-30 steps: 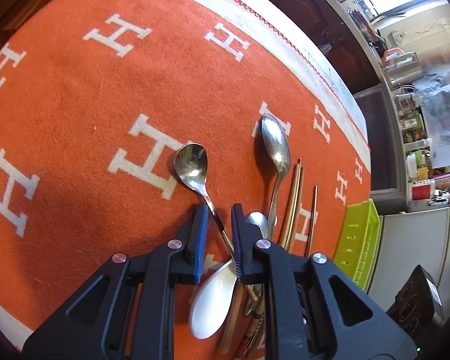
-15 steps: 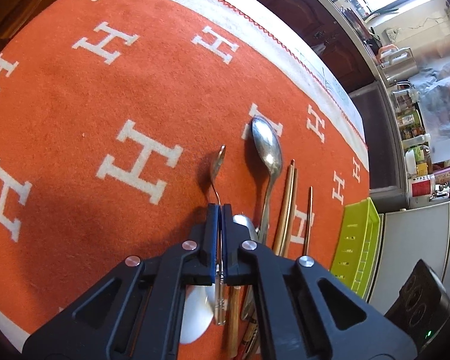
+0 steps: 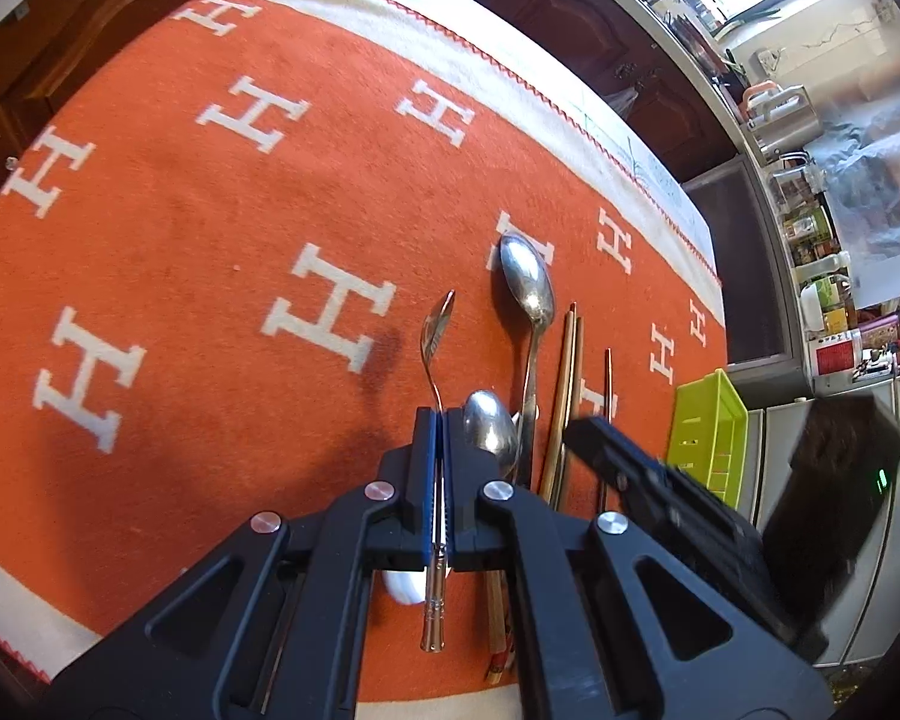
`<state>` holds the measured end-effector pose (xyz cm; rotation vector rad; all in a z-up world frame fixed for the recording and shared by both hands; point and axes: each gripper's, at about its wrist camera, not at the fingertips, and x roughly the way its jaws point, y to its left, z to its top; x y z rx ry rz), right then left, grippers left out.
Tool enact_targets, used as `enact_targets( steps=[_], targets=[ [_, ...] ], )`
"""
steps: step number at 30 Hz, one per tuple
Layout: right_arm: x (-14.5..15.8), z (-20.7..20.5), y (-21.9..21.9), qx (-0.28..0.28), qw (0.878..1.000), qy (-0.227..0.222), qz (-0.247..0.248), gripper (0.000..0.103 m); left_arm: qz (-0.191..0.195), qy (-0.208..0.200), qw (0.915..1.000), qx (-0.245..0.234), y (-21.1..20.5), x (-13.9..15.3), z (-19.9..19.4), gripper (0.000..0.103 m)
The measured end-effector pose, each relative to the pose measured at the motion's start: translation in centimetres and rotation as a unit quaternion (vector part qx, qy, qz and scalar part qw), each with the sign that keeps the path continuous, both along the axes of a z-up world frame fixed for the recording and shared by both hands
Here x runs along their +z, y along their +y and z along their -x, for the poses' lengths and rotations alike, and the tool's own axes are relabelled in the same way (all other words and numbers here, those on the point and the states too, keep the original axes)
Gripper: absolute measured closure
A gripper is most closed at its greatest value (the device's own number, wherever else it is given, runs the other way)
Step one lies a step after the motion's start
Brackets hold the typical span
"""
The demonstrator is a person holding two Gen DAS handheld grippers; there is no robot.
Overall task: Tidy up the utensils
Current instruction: 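Close the right gripper on the large steel spoon while the left gripper holds the teaspoon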
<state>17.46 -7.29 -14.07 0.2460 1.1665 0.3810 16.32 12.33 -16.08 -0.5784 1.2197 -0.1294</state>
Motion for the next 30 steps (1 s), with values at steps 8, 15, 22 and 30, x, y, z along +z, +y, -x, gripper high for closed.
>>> enact_targets(
  steps=[8, 15, 22, 30],
  targets=[
    [-1.9, -4.4, 1.1, -0.02, 1.0, 0.009, -0.005, 0.079, 0.0, -0.007, 0.9999, 0.009, 2.4, 0.7, 1.3, 0.103],
    [-2.9, -5.8, 3.1, -0.002, 1.0, -0.015, 0.023, 0.08, 0.006, -0.009, 0.9998, 0.015, 3.0, 0.5, 1.6, 0.103],
    [-2.9, -5.2, 4.6, 0.02, 0.998, -0.029, 0.047, 0.096, -0.001, -0.011, 0.9999, 0.012, 2.5, 0.7, 1.8, 0.103],
    [-0.1, -2.7, 2.8, 0.005, 0.999, -0.049, 0.004, 0.096, -0.011, -0.03, 0.9995, -0.001, 1.6, 2.8, 2.6, 0.103]
  ],
)
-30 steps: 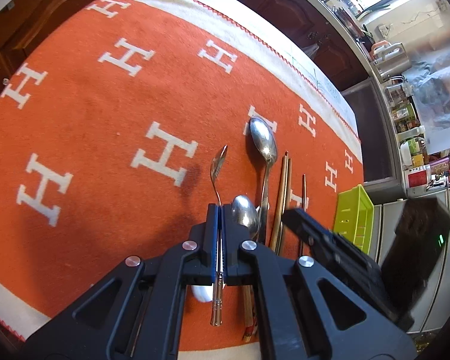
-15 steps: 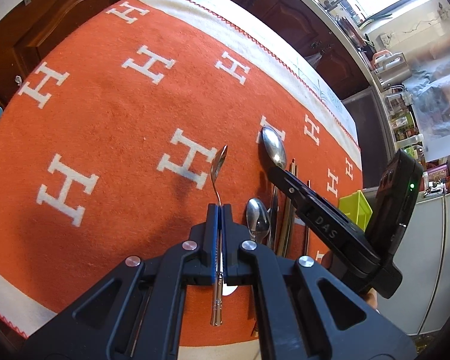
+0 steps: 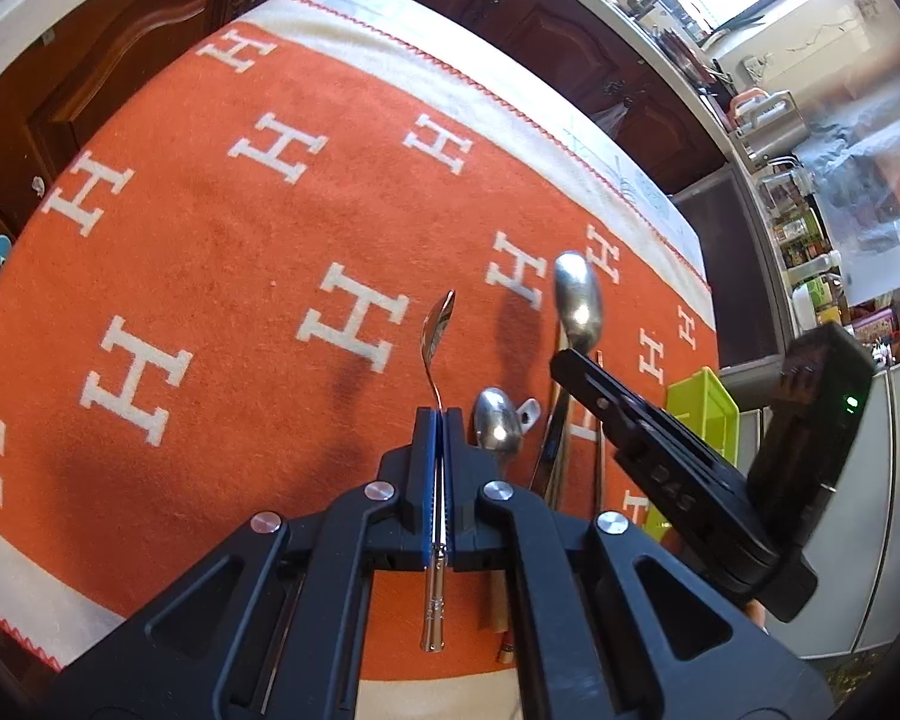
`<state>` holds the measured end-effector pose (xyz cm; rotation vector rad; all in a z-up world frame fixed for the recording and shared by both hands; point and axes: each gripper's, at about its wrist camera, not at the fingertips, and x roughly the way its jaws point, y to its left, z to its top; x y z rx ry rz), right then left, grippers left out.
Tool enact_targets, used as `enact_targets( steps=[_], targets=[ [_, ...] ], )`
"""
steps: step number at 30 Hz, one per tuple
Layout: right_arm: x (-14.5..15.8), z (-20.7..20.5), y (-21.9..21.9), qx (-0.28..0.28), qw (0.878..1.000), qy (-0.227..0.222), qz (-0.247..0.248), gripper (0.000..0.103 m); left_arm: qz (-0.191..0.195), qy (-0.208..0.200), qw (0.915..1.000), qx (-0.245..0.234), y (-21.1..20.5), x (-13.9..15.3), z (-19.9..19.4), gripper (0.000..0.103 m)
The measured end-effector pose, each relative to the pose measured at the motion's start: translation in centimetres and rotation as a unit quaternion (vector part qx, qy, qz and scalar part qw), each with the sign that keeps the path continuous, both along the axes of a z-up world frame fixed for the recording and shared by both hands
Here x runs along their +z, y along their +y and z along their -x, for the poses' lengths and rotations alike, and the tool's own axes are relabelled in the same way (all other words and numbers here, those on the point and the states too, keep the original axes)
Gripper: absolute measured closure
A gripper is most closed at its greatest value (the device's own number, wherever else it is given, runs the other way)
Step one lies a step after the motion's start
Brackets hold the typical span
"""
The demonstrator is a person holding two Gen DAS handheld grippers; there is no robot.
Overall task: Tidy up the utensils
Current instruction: 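Close the right gripper on the large steel spoon while the left gripper holds the teaspoon, then lower the teaspoon into the tray with the left gripper while the right gripper lowers the large spoon in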
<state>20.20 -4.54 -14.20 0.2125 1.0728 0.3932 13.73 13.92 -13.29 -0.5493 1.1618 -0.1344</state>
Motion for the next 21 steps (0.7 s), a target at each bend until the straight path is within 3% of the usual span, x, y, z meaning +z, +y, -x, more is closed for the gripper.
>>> enact_targets(
  steps=[10, 21],
  targets=[
    [6.8, 6.0, -5.6, -0.031, 0.996, -0.06, -0.061, 0.101, -0.014, -0.034, 0.9984, -0.043, -3.8, 4.2, 2.7, 0.103],
    [14.3, 15.7, -14.4, -0.08, 0.987, -0.127, -0.065, 0.101, -0.026, -0.059, 0.9902, -0.123, -11.1, 8.0, 5.8, 0.103]
  ],
)
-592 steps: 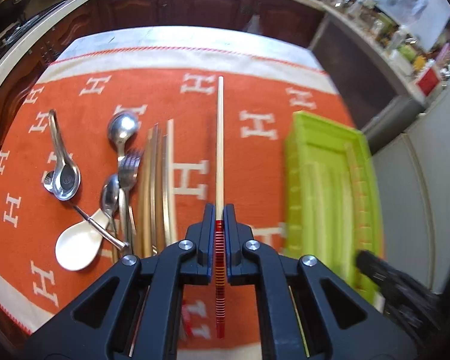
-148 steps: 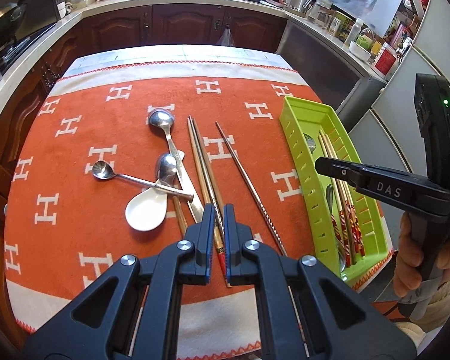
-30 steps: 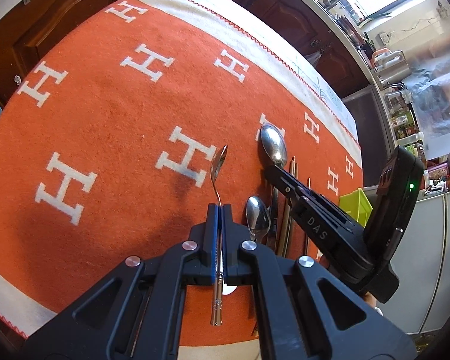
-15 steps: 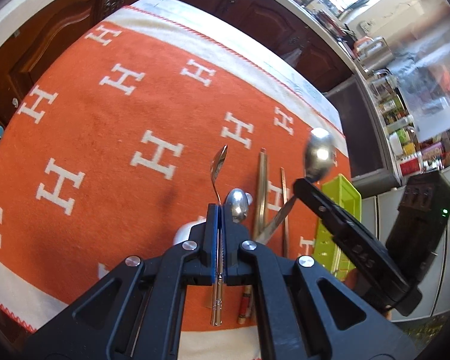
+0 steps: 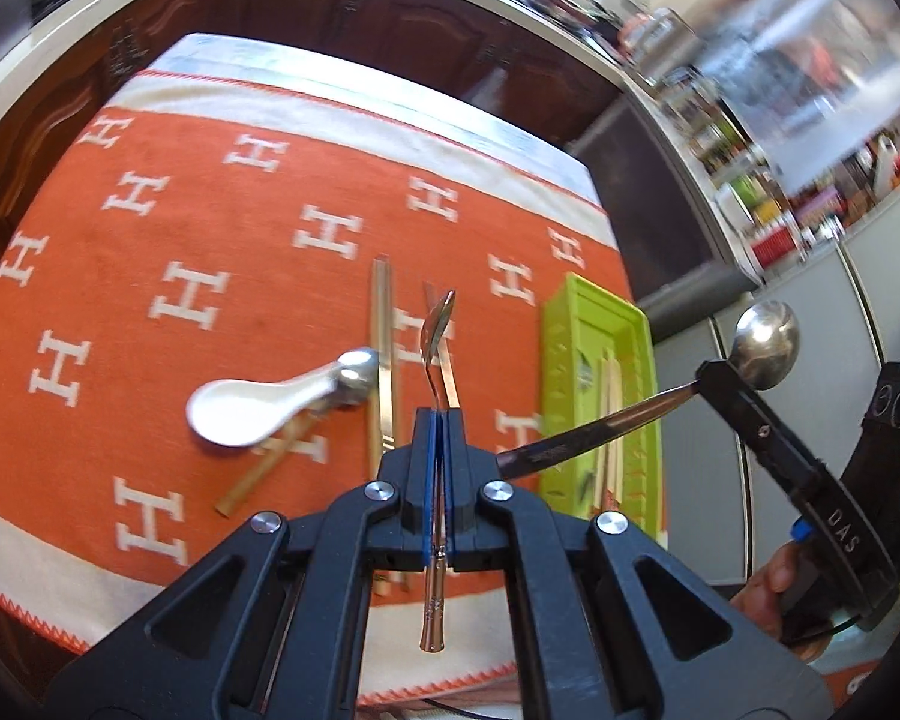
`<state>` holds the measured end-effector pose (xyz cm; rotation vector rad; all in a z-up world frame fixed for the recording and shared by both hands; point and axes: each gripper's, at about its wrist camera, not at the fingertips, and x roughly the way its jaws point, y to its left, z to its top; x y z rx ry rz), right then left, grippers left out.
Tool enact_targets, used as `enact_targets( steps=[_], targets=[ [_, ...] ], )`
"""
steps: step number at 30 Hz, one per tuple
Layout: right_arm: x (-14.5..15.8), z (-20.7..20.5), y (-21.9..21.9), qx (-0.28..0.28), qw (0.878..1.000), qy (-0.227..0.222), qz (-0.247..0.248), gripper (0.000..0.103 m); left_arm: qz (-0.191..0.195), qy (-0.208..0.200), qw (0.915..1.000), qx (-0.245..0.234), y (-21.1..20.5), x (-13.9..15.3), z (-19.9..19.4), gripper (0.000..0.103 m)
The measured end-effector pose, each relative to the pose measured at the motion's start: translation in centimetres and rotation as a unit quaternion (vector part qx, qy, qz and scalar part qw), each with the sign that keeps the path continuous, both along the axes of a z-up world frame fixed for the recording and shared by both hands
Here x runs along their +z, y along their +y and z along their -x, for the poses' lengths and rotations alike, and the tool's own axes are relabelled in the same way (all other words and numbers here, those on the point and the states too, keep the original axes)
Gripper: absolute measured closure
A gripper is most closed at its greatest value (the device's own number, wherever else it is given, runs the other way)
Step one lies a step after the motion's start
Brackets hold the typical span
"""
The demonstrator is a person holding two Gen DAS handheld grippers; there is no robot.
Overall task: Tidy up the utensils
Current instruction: 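Lower the teaspoon into the tray with the left gripper while the right gripper lowers the large spoon in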
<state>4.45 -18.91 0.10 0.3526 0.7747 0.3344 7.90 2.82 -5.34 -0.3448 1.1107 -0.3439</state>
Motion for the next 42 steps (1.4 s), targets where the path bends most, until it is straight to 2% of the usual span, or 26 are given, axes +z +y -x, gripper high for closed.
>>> enact_targets(
  steps=[6, 13, 16, 19, 22, 26, 31, 37, 39, 41, 42],
  targets=[
    [1.1, 4.6, -5.9, -0.055, 0.997, 0.027, 0.053, 0.101, -0.016, 0.0, 0.9973, -0.072, -6.3, 0.4, 1.3, 0.103],
    [-0.5, 7.7, -11.5, -0.089, 0.991, 0.059, 0.077, 0.1, -0.027, 0.001, 0.99, -0.138, -13.4, -0.3, 2.3, 0.103],
    [-1.3, 8.2, -12.4, -0.092, 0.988, 0.067, 0.109, 0.1, -0.032, 0.01, 0.9877, -0.153, -15.6, -1.6, 2.2, 0.103],
    [-2.5, 7.4, -12.5, -0.09, 0.982, 0.079, 0.147, 0.1, -0.028, 0.031, 0.987, -0.155, -16.7, -3.1, 1.9, 0.103],
    [-3.6, 6.0, -12.5, -0.066, 0.986, 0.088, 0.126, 0.1, -0.03, 0.047, 0.9876, -0.147, -17.5, -4.5, 1.8, 0.103],
    [-5.6, 2.4, -12.2, -0.064, 0.984, 0.114, 0.118, 0.1, -0.032, 0.057, 0.9893, -0.13, -17.4, -6.0, 1.3, 0.103],
    [-9.6, -3.2, -11.2, -0.053, 0.98, 0.155, 0.111, 0.1, -0.054, 0.045, 0.9902, -0.12, -17.3, -6.7, 1.0, 0.103],
    [-14.4, -7.7, -9.8, -0.05, 0.974, 0.197, 0.105, 0.099, -0.057, 0.034, 0.9914, -0.113, -16.6, -6.2, 0.5, 0.103],
    [-15.0, -8.3, -9.7, -0.049, 0.974, 0.198, 0.093, 0.096, -0.063, 0.031, 0.9914, -0.11, -16.4, -6.0, 0.3, 0.103],
    [-15.0, -8.5, -9.8, -0.054, 0.975, 0.198, 0.08, 0.085, -0.068, 0.026, 0.9912, -0.111, -16.1, -5.7, 0.4, 0.103],
    [-15.0, -8.6, -9.7, -0.057, 0.976, 0.194, 0.079, 0.084, -0.073, 0.022, 0.991, -0.11, -15.9, -5.5, 0.4, 0.103]
  ],
)
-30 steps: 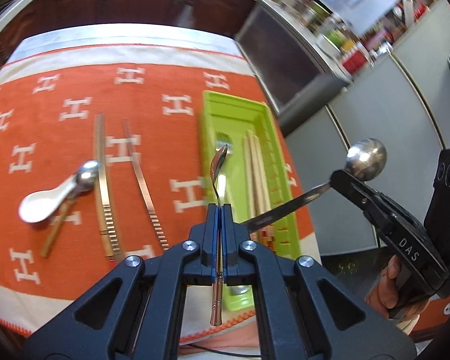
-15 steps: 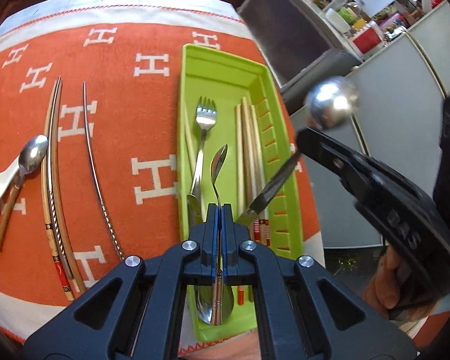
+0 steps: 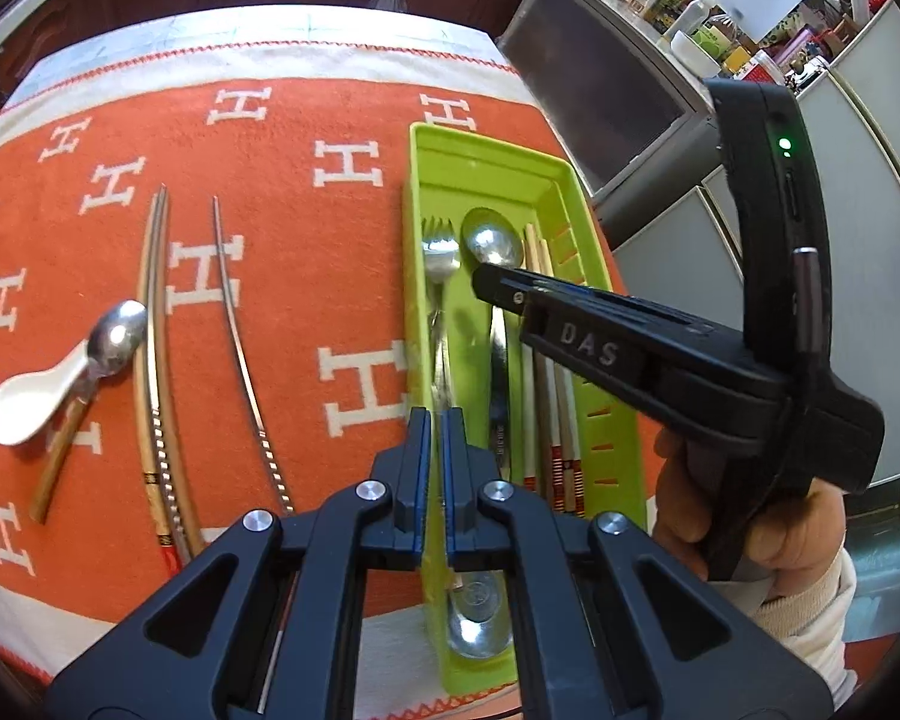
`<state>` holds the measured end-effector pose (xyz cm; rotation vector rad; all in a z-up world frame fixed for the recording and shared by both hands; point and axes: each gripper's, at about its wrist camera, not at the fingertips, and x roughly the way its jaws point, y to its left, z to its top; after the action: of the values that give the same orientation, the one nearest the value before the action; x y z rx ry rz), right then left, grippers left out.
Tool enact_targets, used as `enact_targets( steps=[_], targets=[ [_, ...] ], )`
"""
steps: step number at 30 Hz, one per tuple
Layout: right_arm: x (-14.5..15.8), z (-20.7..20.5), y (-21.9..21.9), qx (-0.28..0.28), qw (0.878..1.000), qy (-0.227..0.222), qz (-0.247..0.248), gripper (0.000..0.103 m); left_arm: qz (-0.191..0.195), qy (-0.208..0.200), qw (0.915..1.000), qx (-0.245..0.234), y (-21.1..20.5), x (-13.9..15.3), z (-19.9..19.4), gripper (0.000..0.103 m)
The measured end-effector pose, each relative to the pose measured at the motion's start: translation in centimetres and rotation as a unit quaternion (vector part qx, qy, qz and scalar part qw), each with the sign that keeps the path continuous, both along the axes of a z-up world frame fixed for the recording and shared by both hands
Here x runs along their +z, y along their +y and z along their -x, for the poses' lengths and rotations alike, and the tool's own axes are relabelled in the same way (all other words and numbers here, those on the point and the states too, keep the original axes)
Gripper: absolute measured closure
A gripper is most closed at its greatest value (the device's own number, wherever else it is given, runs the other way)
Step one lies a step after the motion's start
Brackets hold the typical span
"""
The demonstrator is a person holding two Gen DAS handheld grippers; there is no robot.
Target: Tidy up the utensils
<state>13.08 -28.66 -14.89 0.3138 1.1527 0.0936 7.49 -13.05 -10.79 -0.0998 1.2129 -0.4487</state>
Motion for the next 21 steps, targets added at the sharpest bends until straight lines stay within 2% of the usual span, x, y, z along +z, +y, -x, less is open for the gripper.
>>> enact_targets(
  steps=[4, 13, 21],
  targets=[
    [0.4, 0.2, 0.1, 0.001, 1.0, -0.004, 0.002, 0.084, -0.016, -0.012, 0.9998, 0.007, 1.0, 0.5, -0.1, 0.103],
    [1.0, 3.4, 0.4, -0.004, 1.0, 0.007, 0.0, 0.084, -0.046, -0.003, 0.9984, 0.034, 3.8, 0.4, -0.5, 0.103],
    [0.6, 5.7, 1.0, -0.021, 0.999, 0.03, -0.002, 0.084, -0.039, 0.002, 0.9975, 0.058, 8.1, 0.7, -0.6, 0.103]
  ],
)
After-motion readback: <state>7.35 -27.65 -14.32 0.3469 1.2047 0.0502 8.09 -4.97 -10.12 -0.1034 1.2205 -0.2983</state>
